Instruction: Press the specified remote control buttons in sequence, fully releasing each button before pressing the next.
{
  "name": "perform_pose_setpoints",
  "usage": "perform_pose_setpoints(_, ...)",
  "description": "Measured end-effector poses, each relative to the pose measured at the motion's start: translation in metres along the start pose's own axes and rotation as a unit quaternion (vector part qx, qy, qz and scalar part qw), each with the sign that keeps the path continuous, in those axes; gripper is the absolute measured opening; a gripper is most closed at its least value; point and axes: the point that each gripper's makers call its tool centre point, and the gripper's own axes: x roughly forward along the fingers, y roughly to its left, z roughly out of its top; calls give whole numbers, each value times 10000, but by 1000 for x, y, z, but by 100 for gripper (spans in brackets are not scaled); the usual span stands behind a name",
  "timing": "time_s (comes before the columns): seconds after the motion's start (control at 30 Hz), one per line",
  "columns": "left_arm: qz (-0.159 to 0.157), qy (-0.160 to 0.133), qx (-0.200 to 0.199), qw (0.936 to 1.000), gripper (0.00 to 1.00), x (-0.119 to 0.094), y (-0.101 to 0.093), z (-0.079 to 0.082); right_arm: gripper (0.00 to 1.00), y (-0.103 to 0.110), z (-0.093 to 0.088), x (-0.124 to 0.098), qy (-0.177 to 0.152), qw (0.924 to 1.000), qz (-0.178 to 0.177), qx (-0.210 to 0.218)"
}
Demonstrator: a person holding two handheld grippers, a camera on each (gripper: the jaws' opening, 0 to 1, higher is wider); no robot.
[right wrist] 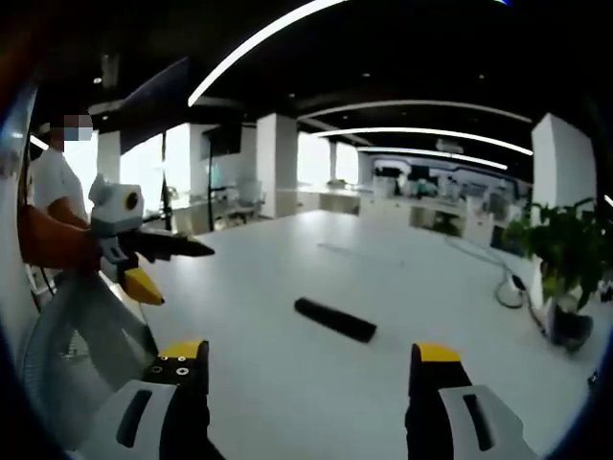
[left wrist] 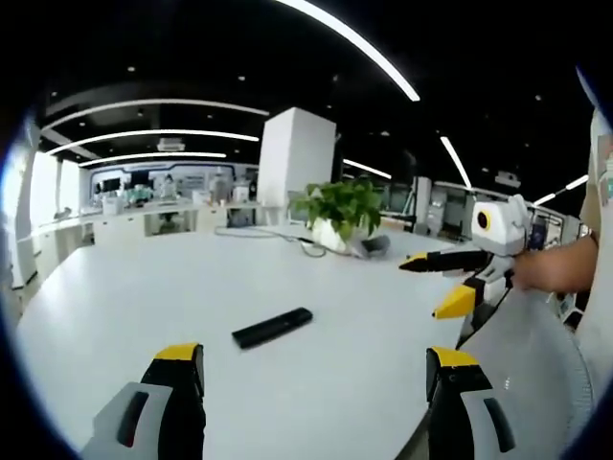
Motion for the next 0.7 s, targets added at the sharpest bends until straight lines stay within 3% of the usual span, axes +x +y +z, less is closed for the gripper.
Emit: perform_pose_setpoints(0.7, 10, -19, 3, 10000, 100, 0, 1, 1, 84, -1, 0, -1, 2, 10000, -34, -10)
